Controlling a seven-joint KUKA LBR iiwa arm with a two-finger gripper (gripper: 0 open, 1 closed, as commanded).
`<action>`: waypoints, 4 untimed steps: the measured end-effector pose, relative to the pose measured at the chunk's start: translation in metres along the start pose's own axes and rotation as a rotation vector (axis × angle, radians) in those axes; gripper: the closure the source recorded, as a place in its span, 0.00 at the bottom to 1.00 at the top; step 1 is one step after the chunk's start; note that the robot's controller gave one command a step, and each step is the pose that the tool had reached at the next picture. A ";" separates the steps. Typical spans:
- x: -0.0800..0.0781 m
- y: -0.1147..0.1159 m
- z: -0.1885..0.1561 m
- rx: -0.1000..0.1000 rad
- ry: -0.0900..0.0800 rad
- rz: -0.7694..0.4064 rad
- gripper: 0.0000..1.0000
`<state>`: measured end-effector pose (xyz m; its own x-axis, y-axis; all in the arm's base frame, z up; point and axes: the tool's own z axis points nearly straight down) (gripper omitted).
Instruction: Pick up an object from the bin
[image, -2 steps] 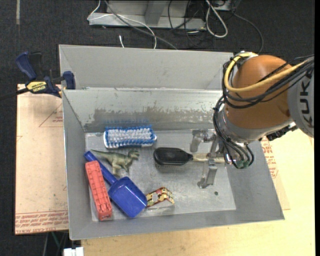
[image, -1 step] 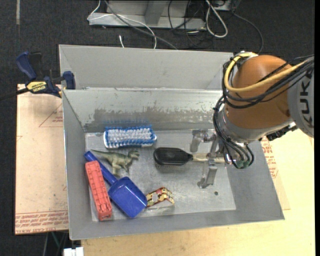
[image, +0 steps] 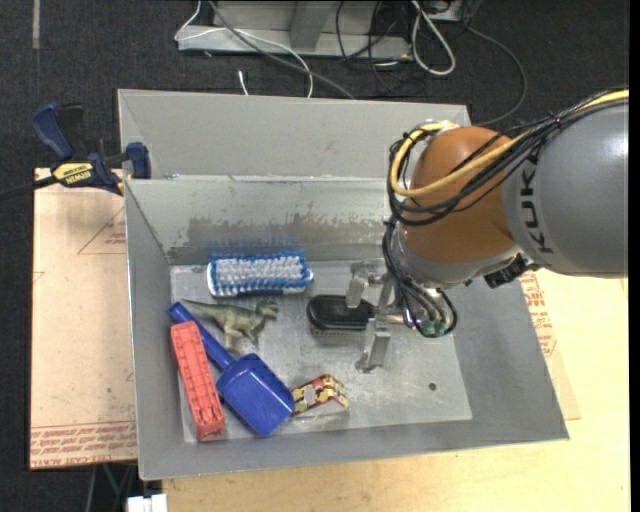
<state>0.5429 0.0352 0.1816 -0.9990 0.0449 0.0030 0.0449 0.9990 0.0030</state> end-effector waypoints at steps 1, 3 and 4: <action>0.000 -0.001 -0.010 0.000 -0.003 0.001 0.00; 0.011 -0.012 0.040 -0.001 -0.001 -0.311 0.00; 0.011 -0.012 0.040 -0.001 -0.001 -0.311 0.00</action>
Offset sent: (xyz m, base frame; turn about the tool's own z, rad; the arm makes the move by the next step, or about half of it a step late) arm -0.0114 -0.0117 -0.0392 -0.3150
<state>0.5313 0.0239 0.1417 -0.9647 -0.2633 0.0011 -0.2633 0.9647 0.0047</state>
